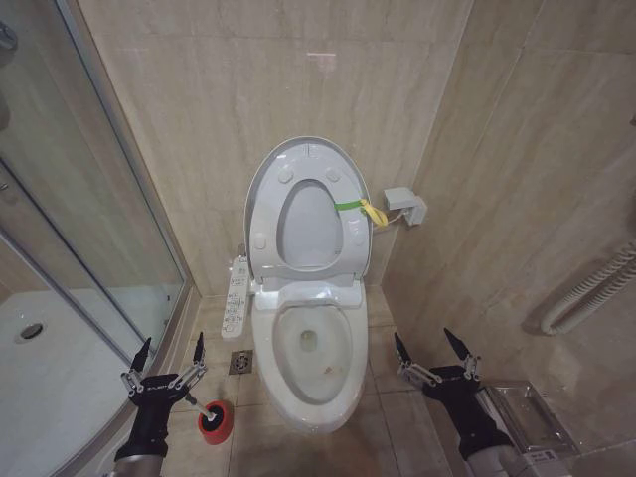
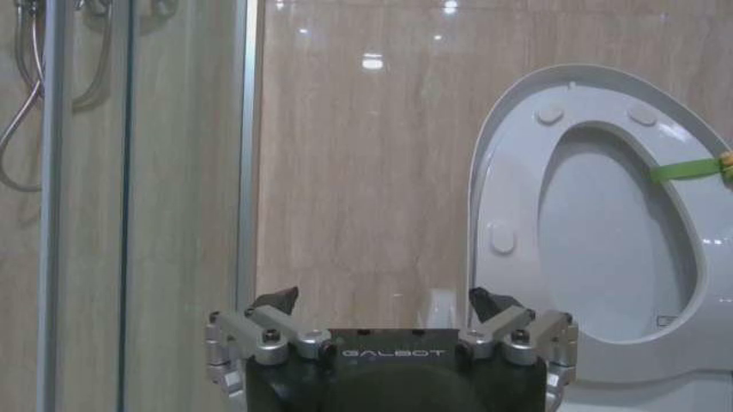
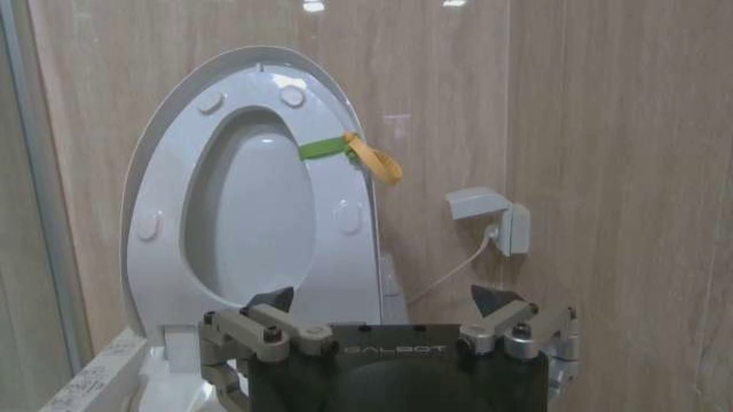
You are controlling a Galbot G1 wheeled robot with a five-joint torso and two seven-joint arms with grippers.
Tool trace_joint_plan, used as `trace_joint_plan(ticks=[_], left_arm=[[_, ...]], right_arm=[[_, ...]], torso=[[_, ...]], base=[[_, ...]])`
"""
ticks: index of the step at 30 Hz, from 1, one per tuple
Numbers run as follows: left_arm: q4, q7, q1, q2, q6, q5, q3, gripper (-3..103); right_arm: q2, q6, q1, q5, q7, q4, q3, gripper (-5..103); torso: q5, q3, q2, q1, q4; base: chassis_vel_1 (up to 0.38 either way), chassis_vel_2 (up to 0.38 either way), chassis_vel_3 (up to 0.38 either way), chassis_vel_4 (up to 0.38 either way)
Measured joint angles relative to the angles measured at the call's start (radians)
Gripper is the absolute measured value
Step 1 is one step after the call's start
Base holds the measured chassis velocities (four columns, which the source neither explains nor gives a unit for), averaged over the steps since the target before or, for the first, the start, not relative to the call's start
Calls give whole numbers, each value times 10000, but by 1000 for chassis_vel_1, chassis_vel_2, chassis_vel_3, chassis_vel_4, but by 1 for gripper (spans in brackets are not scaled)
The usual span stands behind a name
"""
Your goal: Open the toilet lid, clean the toilet bowl with a toilet brush, close the toilet lid, and flush.
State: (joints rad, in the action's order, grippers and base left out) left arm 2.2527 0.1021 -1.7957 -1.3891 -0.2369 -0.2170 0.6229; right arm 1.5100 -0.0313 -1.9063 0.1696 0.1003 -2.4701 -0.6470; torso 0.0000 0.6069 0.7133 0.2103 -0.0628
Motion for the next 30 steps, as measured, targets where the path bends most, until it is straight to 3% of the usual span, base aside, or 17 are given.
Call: trace_joint_plan(ticks=[30], left_arm=[[0, 0, 0, 0, 0, 0, 0, 100]], right_arm=[[0, 0, 0, 0, 0, 0, 0, 100]], torso=[[0, 0, 0, 0, 0]], base=[[0, 0, 0, 0]])
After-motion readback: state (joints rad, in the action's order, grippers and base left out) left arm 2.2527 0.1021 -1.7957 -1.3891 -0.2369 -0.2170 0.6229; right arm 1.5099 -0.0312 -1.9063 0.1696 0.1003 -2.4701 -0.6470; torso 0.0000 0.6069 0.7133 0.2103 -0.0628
